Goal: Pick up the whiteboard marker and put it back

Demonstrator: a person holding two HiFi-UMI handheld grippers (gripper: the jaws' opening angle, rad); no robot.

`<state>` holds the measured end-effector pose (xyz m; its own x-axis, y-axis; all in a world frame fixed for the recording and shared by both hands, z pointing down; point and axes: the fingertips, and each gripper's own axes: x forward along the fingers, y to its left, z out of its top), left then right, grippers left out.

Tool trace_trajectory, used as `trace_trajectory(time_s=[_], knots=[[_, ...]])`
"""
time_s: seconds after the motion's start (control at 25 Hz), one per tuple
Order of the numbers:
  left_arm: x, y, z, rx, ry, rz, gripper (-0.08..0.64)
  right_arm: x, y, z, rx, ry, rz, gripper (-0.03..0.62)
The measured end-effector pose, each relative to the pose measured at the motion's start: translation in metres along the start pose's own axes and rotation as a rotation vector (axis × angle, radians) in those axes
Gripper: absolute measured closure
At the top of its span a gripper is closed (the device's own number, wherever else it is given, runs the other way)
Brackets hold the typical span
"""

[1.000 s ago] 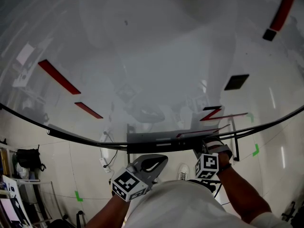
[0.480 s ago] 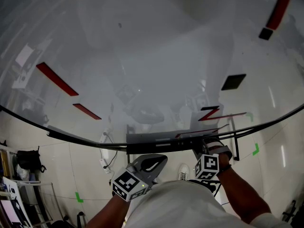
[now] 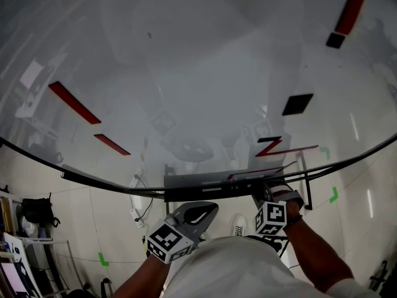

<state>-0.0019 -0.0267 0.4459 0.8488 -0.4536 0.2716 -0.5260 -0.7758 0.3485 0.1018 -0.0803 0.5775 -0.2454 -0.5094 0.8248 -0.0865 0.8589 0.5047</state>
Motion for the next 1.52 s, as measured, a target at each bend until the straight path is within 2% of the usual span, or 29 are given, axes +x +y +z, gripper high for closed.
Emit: trace_trajectory(time_s=[0.36,0.52,0.72,0.96,1.2,1.52], knots=[[-0.002,-0.001,-0.002,0.000,0.003,0.006,0.543,-0.002,0.002,0.004,0.016,-0.016,0.009,0.591],[-0.003,-0.001,-0.003,0.000,0.002,0.006,0.543,-0.008,0.006,0.011,0.147,-0.079,0.071,0.591],[-0.001,-0.002,-0.002,0.003,0.003,0.000,0.543,-0.018,0.007,0.015,0.223,-0.118,0.094,0.591],[0.001,-0.004,-0.002,0.006,0.004,-0.008,0.543,-0.038,-0.002,0.026,0.486,-0.264,0.137,0.591],[0.004,-0.006,-0.002,0.012,0.011,-0.018,0.543,-0.047,-0.003,0.035,0.555,-0.326,0.152,0.591],[0.004,-0.007,0.000,0.015,0.004,-0.017,0.543,-0.068,-0.009,0.051,0.816,-0.480,0.268,0.591]])
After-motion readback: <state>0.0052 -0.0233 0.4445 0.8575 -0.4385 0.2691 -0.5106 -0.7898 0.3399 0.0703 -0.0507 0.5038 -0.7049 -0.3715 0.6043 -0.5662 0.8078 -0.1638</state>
